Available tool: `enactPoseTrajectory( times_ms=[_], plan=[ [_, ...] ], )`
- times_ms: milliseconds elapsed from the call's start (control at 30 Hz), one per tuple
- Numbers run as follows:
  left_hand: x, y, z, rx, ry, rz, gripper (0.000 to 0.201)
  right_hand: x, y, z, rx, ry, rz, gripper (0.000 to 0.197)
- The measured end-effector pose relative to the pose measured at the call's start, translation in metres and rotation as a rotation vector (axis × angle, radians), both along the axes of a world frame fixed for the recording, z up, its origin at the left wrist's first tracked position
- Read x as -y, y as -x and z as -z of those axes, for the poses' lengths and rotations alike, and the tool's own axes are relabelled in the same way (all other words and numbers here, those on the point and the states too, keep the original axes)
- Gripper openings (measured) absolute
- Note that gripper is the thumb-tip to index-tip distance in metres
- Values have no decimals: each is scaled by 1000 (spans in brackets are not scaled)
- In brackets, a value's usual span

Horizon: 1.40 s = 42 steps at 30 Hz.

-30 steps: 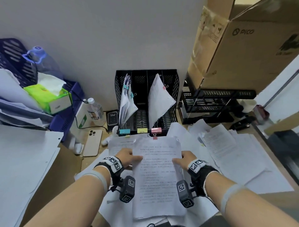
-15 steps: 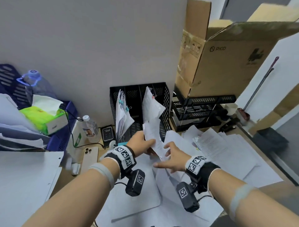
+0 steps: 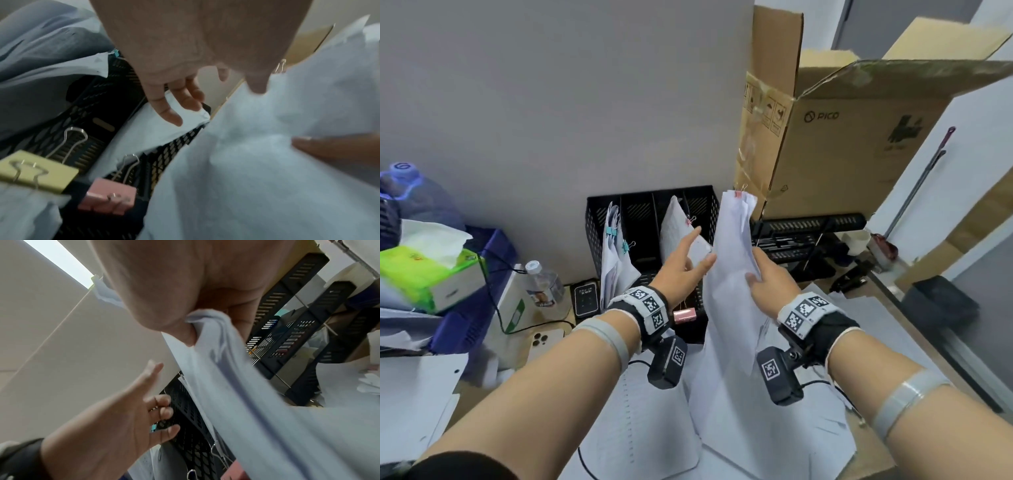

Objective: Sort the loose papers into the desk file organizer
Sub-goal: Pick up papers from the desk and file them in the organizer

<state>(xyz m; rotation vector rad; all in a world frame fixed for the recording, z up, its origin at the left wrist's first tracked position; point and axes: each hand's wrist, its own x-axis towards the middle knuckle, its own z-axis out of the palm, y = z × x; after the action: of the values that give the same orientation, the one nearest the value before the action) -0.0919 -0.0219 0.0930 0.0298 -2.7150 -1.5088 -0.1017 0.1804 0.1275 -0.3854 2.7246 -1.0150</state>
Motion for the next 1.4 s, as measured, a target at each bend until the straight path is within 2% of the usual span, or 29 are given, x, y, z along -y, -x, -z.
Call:
enactPoseTrajectory(
  times_ms=[67,133,267,300,433,567,733,900,967,1033,1100,1167,1300,1400],
  plan=[
    [2,18,5,26,231,-23,87,-1,16,-3,6,33,-37,42],
    [1,32,11,132,390,-30,99,0,31,-3,15,49,-55,42],
    [-5,54,21,194,486,-58,113,-4,56,3,32,114,-70,44],
    [-7,57,22,194,499,-93,109,-6,60,5,45,128,-76,46],
    [-9,61,22,140,525,-288,69,-9,77,14,84,161,-115,52],
    [3,61,17,115,448,-424,57,-3,84,9,64,250,-178,47],
    [24,53,10,82,416,-456,30,24,83,-5,21,282,-241,43],
    [31,46,4,-10,455,-448,24,65,85,-7,-108,253,-152,38],
    [32,45,6,-7,485,-434,27,79,87,1,-149,155,-128,40],
    [31,45,8,29,516,-412,31,91,92,14,-103,-4,-114,38],
    [29,44,10,61,544,-402,33,99,98,24,-30,-104,-106,23],
    [26,45,14,71,554,-387,35,105,102,29,-9,-108,-95,22],
    [24,45,18,58,513,-353,32,116,102,33,-84,-26,-46,25],
    [24,46,19,38,529,-349,27,122,98,40,36,-147,-97,20]
  ],
)
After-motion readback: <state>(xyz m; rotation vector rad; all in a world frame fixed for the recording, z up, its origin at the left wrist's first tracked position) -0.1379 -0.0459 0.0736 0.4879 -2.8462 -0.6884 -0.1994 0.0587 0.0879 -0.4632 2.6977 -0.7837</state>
